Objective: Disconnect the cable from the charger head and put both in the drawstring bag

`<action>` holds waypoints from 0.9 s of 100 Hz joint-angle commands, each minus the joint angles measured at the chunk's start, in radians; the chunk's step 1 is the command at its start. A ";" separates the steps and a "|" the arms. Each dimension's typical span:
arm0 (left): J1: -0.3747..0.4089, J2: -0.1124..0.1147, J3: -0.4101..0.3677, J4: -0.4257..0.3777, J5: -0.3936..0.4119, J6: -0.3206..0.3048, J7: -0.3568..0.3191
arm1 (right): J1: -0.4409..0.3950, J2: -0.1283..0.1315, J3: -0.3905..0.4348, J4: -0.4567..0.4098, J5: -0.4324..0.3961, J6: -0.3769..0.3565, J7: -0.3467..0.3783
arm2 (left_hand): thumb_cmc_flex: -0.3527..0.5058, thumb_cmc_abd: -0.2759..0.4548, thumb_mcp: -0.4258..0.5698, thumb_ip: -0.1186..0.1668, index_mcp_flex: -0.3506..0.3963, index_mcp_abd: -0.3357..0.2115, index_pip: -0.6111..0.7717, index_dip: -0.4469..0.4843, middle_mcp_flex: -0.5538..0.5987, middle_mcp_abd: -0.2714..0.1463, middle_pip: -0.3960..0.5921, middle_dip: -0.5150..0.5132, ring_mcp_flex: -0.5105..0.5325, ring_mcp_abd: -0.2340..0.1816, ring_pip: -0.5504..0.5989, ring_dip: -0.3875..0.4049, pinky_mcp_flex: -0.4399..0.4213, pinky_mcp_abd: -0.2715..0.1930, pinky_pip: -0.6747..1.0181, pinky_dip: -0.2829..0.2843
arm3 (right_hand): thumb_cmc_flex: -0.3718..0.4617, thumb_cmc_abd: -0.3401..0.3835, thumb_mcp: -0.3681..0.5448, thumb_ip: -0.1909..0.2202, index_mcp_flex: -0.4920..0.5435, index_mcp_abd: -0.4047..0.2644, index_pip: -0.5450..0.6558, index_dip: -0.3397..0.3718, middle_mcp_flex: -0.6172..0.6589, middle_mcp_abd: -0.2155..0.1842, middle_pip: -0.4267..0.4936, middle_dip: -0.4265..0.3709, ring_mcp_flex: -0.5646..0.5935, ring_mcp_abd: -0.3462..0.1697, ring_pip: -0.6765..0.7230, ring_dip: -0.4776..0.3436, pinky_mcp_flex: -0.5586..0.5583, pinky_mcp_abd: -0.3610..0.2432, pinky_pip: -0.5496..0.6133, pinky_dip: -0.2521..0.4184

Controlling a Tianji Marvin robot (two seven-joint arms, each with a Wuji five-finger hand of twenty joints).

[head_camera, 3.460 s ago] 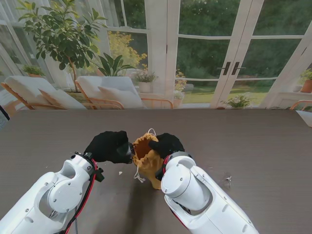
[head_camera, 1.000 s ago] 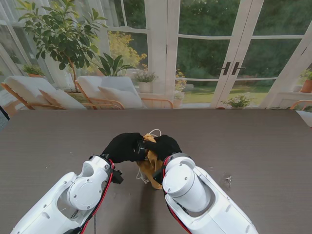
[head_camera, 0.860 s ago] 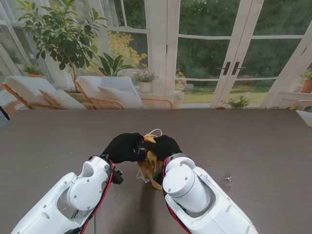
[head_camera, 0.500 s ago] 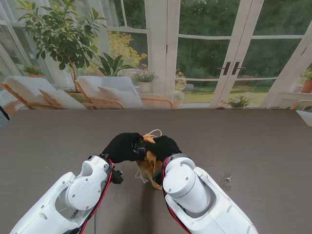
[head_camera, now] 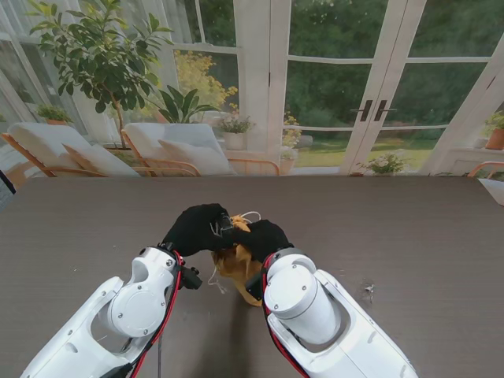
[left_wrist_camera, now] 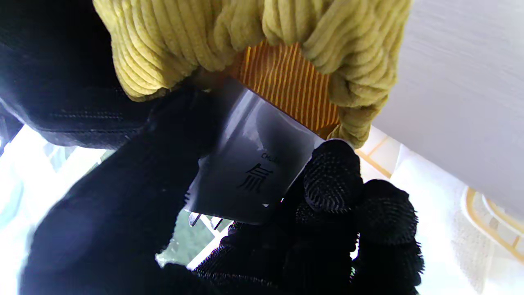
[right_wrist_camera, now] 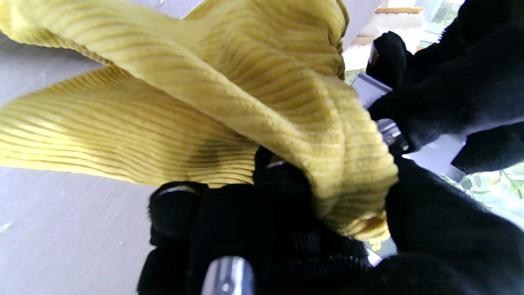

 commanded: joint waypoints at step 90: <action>0.022 0.000 0.006 -0.010 -0.033 0.016 -0.077 | -0.021 -0.014 0.013 -0.019 0.063 0.000 0.010 | -0.104 0.215 0.143 0.167 -0.134 0.029 -0.330 -0.188 -0.303 -0.002 0.010 -0.435 -0.394 0.139 -0.172 0.036 -0.380 -0.066 -0.147 0.203 | 0.051 -0.050 0.015 -0.033 0.039 0.150 0.052 0.012 0.091 0.119 -0.014 0.015 -0.014 -0.157 0.067 -0.005 0.517 0.020 0.120 0.044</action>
